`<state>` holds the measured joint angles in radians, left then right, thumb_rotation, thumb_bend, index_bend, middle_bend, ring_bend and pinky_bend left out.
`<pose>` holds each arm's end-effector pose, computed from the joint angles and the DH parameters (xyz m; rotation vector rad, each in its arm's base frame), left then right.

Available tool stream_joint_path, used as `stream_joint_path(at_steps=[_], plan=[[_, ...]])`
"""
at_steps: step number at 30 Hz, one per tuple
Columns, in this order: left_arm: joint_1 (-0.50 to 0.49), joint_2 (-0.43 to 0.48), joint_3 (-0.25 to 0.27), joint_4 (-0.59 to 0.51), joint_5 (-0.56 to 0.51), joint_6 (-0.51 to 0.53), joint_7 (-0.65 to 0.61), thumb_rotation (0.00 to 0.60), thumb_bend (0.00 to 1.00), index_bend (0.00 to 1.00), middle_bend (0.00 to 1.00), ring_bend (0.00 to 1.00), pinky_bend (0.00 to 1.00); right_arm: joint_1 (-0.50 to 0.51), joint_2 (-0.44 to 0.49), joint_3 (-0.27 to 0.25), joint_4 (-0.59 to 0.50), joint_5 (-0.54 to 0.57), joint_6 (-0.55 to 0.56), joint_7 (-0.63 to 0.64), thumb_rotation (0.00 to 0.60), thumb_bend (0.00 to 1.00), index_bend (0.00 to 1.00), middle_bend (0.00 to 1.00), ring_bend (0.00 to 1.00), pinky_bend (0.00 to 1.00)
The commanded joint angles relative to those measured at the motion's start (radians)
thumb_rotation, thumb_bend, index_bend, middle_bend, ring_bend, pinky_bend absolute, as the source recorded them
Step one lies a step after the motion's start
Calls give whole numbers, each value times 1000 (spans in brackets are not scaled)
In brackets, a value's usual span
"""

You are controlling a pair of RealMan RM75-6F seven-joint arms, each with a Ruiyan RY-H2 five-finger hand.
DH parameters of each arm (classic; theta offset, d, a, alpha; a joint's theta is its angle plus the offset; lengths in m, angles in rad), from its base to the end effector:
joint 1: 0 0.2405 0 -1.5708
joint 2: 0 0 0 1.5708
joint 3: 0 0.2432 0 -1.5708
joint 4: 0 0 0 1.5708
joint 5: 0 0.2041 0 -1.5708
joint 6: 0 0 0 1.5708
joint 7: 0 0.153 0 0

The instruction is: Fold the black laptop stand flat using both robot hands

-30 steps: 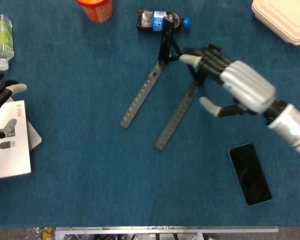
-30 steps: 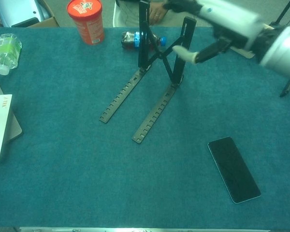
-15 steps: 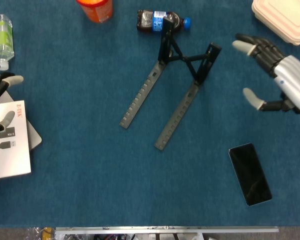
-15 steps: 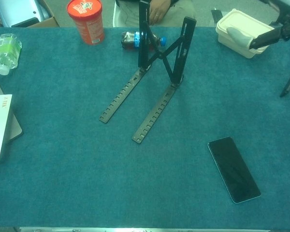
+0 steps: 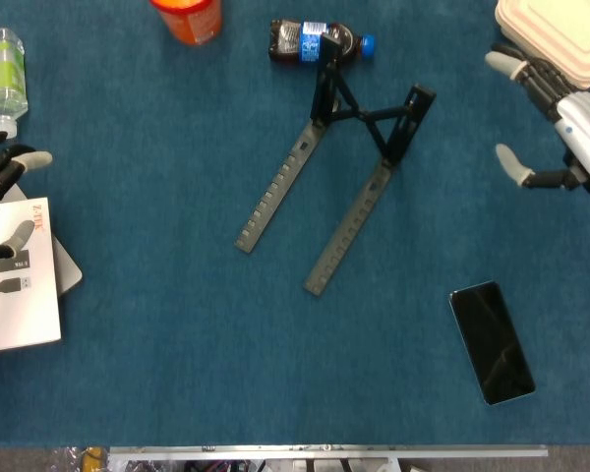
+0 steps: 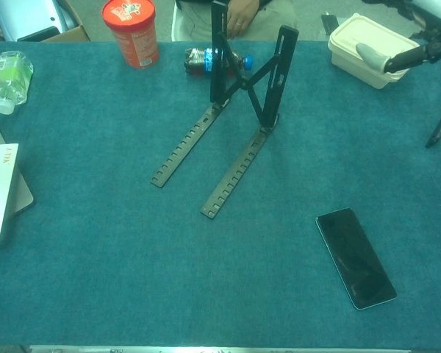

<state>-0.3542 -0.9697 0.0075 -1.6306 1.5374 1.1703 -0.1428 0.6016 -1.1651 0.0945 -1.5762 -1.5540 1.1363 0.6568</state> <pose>-0.2718 0.2485 0.1536 -1.7333 -0.9814 -0.8299 -0.1751 -0.3185 0.1032 1.7071 -1.3773 1.4531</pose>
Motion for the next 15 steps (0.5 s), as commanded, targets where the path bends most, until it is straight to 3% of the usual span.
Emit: stream_joint_path(at_steps=[1, 15], plan=[[1, 0, 1, -1, -3, -1, 4, 600, 357, 185, 168, 60, 26, 23, -36, 11, 41, 12, -32, 35, 600, 416, 0, 0, 0, 0], [12, 9, 4, -8, -10, 7, 7, 600, 357, 185, 168, 60, 26, 104, -143, 0, 115, -20, -129, 55, 600, 416, 0, 0, 0, 0]])
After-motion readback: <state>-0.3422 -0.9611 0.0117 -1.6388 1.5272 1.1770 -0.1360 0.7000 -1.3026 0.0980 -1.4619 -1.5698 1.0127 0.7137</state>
